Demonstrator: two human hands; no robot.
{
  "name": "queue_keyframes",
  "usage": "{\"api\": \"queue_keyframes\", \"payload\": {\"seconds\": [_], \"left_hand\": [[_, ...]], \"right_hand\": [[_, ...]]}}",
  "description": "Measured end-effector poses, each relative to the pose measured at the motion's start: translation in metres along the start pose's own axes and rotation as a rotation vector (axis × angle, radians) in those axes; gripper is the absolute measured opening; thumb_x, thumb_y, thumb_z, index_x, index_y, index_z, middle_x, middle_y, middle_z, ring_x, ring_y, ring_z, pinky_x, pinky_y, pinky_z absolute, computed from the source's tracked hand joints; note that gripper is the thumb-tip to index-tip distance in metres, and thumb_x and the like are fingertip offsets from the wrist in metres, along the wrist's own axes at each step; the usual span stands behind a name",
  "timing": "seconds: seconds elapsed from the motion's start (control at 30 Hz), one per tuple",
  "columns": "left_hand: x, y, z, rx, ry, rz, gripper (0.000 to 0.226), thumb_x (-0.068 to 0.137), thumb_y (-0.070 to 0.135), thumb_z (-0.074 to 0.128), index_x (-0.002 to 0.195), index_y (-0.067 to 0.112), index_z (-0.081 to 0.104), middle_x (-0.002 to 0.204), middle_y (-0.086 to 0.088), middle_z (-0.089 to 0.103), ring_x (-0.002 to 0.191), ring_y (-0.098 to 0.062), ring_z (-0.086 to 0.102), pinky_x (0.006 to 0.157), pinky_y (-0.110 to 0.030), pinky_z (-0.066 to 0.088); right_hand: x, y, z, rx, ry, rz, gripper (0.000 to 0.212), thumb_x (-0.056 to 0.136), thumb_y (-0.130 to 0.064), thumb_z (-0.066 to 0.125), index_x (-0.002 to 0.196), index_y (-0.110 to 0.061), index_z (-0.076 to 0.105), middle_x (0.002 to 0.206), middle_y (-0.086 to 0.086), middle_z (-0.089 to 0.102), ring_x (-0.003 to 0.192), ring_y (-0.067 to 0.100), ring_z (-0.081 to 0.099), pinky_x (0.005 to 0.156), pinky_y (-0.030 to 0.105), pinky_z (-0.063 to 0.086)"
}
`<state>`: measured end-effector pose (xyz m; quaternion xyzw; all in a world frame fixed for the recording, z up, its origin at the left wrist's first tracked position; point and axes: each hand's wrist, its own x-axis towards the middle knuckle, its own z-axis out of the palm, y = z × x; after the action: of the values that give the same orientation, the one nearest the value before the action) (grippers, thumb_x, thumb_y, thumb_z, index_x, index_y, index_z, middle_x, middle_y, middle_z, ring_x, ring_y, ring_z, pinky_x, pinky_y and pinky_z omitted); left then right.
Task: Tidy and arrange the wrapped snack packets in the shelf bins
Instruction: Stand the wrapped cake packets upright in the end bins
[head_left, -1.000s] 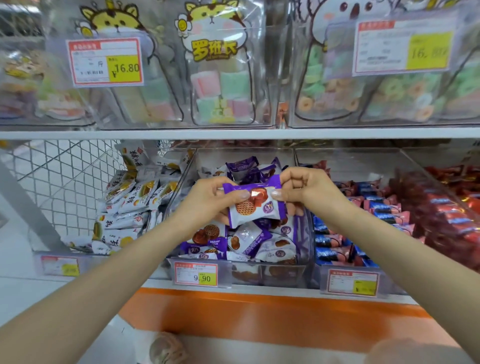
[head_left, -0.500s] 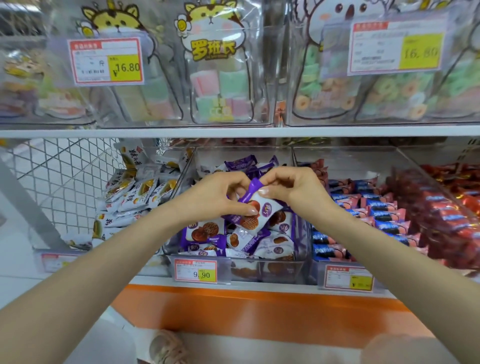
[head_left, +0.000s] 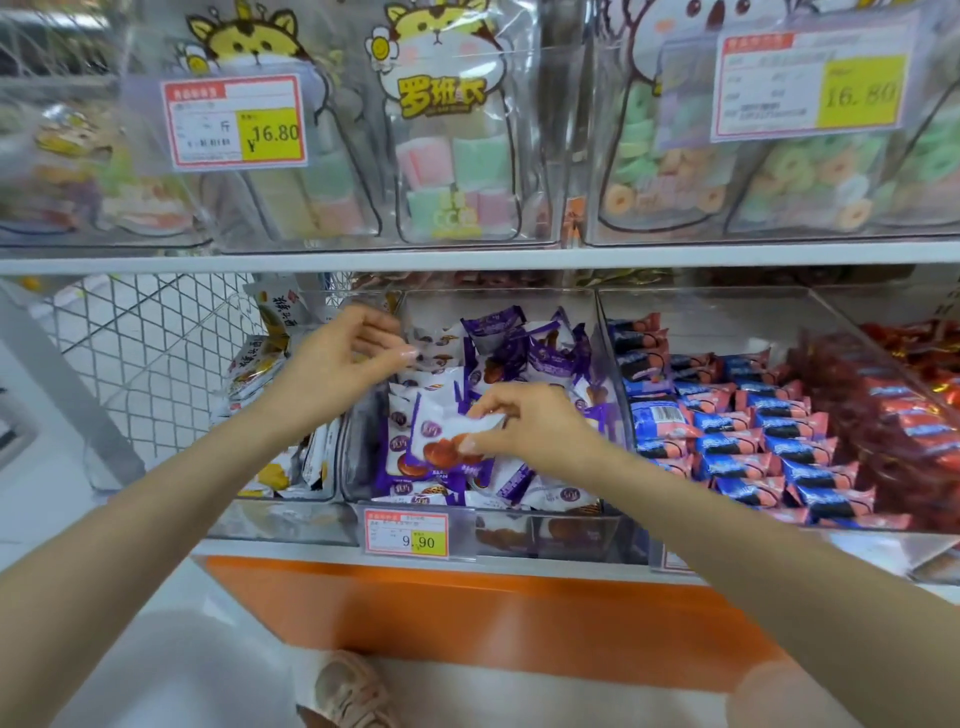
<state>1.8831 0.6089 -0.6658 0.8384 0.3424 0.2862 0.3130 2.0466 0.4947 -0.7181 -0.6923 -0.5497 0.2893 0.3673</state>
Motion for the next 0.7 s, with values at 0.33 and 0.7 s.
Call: {"api": "queue_keyframes", "payload": {"seconds": [0.33,0.7], "left_hand": [[-0.016,-0.022,0.001,0.706,-0.346,0.238,0.034,0.077,0.041,0.071,0.107,0.030,0.059,0.105,0.018,0.056,0.107,-0.006,0.048,0.093,-0.028,0.033],[-0.012,-0.019,0.012,0.936,-0.523,0.299,0.036,0.079,0.047,0.066,0.109,0.033,0.053,0.106,0.017,0.054,0.097,-0.007,0.053,0.078,-0.027,0.021]], "right_hand": [[0.019,-0.006,0.045,0.060,0.014,-0.060,0.027,0.070,-0.015,0.082,0.081,-0.019,0.058,0.056,-0.009,0.044,0.045,0.000,0.040,0.046,0.014,0.028],[0.020,-0.002,0.047,0.103,-0.009,0.014,0.031,0.069,-0.016,0.083,0.080,-0.018,0.054,0.065,-0.002,0.051,0.049,0.001,0.046,0.049,0.015,0.035]]}}
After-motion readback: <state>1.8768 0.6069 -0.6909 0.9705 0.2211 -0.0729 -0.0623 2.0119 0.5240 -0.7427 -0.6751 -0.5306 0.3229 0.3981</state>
